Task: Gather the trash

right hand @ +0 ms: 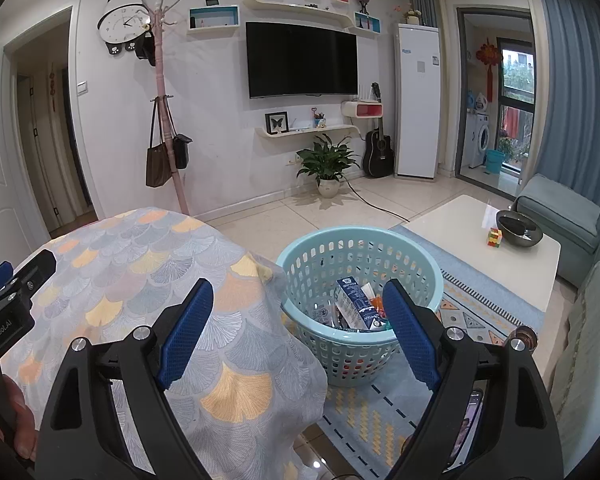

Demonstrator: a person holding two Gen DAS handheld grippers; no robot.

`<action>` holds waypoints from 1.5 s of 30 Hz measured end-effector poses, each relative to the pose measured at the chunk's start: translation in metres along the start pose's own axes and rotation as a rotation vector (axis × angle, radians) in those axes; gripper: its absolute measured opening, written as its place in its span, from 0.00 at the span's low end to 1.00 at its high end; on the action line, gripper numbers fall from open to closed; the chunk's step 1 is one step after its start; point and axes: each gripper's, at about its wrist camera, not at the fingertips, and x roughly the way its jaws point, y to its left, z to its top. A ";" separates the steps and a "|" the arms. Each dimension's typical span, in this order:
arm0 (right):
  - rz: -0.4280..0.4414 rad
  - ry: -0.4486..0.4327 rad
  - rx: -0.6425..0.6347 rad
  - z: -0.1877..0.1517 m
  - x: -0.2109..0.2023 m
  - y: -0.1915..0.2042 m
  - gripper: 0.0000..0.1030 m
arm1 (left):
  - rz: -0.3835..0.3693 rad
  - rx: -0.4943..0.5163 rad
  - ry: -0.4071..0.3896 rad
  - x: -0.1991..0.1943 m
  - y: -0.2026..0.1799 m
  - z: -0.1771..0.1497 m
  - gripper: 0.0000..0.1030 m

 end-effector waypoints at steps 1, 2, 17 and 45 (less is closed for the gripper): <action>-0.001 0.000 0.000 0.000 0.000 0.000 0.80 | 0.001 0.000 0.000 0.000 0.000 0.000 0.93; 0.000 0.000 0.000 0.000 0.000 0.000 0.80 | 0.000 -0.001 0.000 0.000 0.000 0.000 0.93; 0.008 0.022 0.007 0.004 -0.006 -0.005 0.80 | 0.036 -0.005 -0.010 -0.003 -0.005 0.005 0.93; -0.014 0.047 -0.046 0.006 -0.050 0.004 0.80 | 0.134 0.002 0.013 -0.078 -0.007 0.020 0.93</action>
